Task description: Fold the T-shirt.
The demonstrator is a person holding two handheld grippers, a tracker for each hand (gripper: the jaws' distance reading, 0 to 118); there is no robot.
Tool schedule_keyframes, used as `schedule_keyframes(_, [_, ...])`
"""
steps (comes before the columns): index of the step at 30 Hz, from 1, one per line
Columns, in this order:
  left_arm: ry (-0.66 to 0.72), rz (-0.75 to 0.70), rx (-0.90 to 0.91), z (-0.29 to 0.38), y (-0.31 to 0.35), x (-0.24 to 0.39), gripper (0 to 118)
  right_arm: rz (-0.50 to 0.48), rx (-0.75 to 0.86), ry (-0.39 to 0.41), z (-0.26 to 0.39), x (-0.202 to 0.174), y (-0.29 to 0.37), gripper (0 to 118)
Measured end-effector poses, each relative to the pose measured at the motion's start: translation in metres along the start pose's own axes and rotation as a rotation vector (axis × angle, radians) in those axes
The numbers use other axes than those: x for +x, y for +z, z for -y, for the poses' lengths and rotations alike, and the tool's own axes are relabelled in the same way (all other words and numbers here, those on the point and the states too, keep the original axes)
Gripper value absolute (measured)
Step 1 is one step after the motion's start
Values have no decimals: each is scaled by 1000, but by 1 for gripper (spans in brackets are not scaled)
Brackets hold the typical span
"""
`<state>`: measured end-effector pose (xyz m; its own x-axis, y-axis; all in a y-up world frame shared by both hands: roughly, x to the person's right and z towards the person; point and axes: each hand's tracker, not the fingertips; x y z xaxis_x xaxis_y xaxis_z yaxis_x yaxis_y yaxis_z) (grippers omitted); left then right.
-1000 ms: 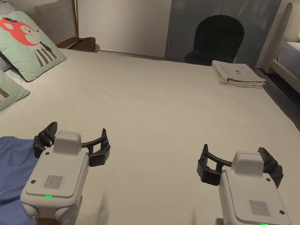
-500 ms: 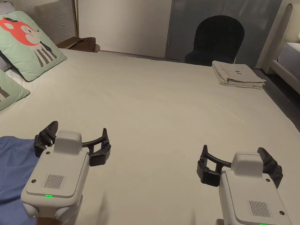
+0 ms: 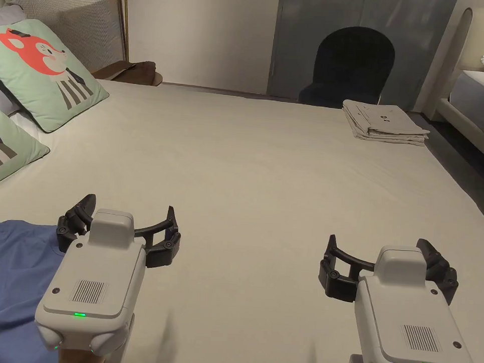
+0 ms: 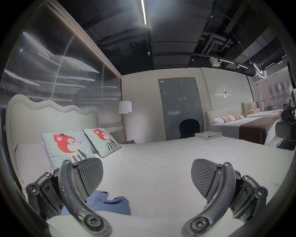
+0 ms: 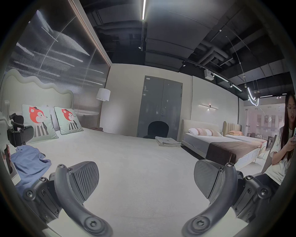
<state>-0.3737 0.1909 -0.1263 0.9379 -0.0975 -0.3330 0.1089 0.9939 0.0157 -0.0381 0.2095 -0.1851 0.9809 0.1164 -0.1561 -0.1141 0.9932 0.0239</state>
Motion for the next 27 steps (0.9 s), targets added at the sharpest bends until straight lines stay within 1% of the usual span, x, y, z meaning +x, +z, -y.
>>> schedule_keyframes(27, [-5,1,0,-3,0,0,109,-4,2,-8,-4,1,-1,117])
